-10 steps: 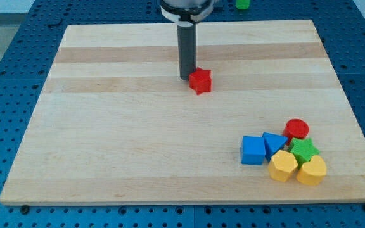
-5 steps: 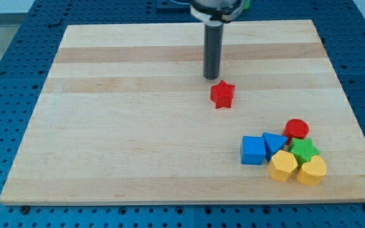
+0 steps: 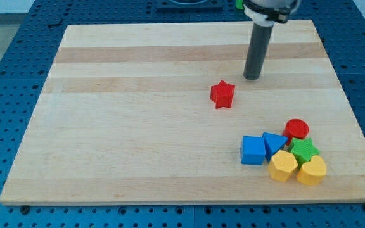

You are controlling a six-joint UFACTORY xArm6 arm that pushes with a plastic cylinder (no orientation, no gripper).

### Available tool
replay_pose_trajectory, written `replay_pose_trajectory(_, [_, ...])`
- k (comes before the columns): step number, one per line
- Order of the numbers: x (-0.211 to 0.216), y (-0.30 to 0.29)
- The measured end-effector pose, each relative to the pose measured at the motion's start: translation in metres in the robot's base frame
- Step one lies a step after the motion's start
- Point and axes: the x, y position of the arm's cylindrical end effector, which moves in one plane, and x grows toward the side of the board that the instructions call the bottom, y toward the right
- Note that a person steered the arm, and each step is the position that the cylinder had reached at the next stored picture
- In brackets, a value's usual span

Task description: Move red star towards blue cube

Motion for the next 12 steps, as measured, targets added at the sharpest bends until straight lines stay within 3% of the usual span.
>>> replay_pose_trajectory(1, [0.018, -0.012])
replay_pose_trajectory(3, [0.095, -0.011])
replay_pose_trajectory(5, [0.016, -0.014])
replay_pose_trajectory(6, [0.010, -0.041])
replay_pose_trajectory(7, [0.033, -0.048])
replay_pose_trajectory(9, [0.119, -0.047])
replay_pose_trajectory(10, [0.107, -0.047])
replay_pose_trajectory(11, [0.064, -0.048])
replay_pose_trajectory(12, [0.060, -0.078])
